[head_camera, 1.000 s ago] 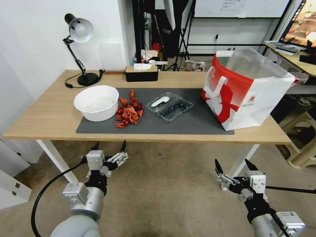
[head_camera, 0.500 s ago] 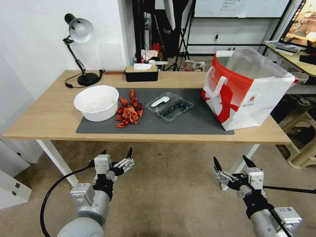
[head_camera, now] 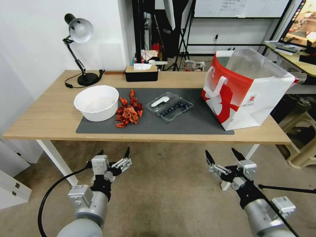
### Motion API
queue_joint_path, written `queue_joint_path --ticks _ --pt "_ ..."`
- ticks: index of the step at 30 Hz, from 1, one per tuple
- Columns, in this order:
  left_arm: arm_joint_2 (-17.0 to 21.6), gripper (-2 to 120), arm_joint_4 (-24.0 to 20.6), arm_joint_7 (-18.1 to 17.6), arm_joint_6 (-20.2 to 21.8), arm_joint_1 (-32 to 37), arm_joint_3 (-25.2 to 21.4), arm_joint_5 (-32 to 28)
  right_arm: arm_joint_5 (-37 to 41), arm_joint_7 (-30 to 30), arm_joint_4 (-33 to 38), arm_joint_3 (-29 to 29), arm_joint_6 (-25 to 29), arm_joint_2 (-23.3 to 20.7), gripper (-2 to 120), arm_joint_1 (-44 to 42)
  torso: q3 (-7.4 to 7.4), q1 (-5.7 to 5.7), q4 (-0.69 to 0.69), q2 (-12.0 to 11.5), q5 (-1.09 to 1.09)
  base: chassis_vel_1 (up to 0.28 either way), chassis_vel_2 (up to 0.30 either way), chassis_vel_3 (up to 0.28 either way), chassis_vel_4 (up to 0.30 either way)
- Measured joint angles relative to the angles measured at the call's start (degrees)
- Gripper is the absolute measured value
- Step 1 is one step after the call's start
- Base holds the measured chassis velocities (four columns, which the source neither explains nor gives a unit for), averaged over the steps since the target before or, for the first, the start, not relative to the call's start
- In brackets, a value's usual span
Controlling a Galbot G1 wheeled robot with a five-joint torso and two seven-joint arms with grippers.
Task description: Close the takeout container lid, then place the container into the takeout bag.
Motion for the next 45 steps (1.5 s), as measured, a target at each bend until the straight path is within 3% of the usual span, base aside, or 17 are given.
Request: queue_joint_path --ticks 8,18,23,24,26,30,35,37,39,42,43,45 --pt "-1.38 100 1.08 0.77 -1.42 0.73 -0.59 1.58 10.0 4.47 -8.82 -5.8 0.9 -7.68 100 13.88 0.0 0.0 0.01 0.0 0.01 0.0 0.0 0.0 0.0" --pt "-2.04 100 2.23 1.21 -3.46 1.27 -1.41 2.46 15.72 12.95 -13.4 -15.09 -3.16 -10.95 100 27.37 0.0 0.01 0.0 0.0 -0.01 0.0 0.0 0.0 0.0" --pt "-2.7 100 2.23 1.34 -3.68 2.14 -1.72 3.43 20.3 25.73 -15.8 -23.33 -9.86 -9.0 100 38.34 0.0 0.0 0.01 -0.01 0.0 0.0 0.0 0.0 0.0" --pt "-2.7 100 2.23 1.34 -3.68 2.14 -1.72 3.43 20.3 25.73 -15.8 -23.33 -9.86 -9.0 100 38.34 0.0 0.0 0.01 -0.01 0.0 0.0 0.0 0.0 0.0" --pt "-2.95 100 2.37 1.32 -3.78 2.28 -1.84 3.68 23.85 31.88 -16.91 -26.49 -13.78 -7.94 100 42.97 0.0 0.01 0.0 -0.01 -0.01 0.0 0.0 0.0 0.0" --pt "-3.28 100 3.04 1.25 -4.08 2.31 -1.8 4.11 27.5 38.63 -18.21 -29.92 -18.15 -7.19 100 48.04 0.0 0.01 -0.01 -0.01 0.0 0.0 0.0 0.0 0.0" --pt "-3.6 100 3.85 1.2 -4.42 2.17 -1.65 4.29 33.58 47.62 -19.53 -33.58 -21.59 -6.25 100 54.36 0.01 0.01 -0.01 -0.01 -0.01 0.0 0.0 0.0 0.0" --pt "-3.81 100 4.43 1.21 -4.53 2.11 -1.61 4.26 38.72 56.07 -21.52 -37.12 -24.59 -4.57 100 61.22 0.0 0.01 0.0 -0.01 -0.02 0.0 0.0 0.0 0.0" --pt "-3.83 100 4.57 1.21 -4.53 2.1 -1.6 4.24 40.27 58.21 -22.14 -37.85 -25.42 -3.98 100 62.71 0.0 0.01 0.01 0.0 -0.01 0.0 0.0 0.0 0.0" --pt "-3.83 100 4.91 1.2 -4.56 2.0 -1.57 4.23 45.09 67.41 -25.17 -40.87 -28.43 -1.44 100 67.53 0.0 0.01 0.0 -0.01 -0.01 0.0 0.0 0.0 0.0" --pt "-3.83 100 4.91 1.2 -4.56 2.0 -1.57 4.23 45.09 67.41 -25.17 -40.87 -28.43 -1.44 100 67.53 0.0 0.01 0.0 -0.01 -0.01 0.0 0.0 0.0 0.0" --pt "-3.83 100 4.96 1.2 -4.56 1.86 -1.61 4.22 47.45 72.85 -26.93 -42.36 -29.72 0.22 100 69.2 0.01 0.01 0.0 -0.01 -0.01 0.0 0.0 0.0 0.0"
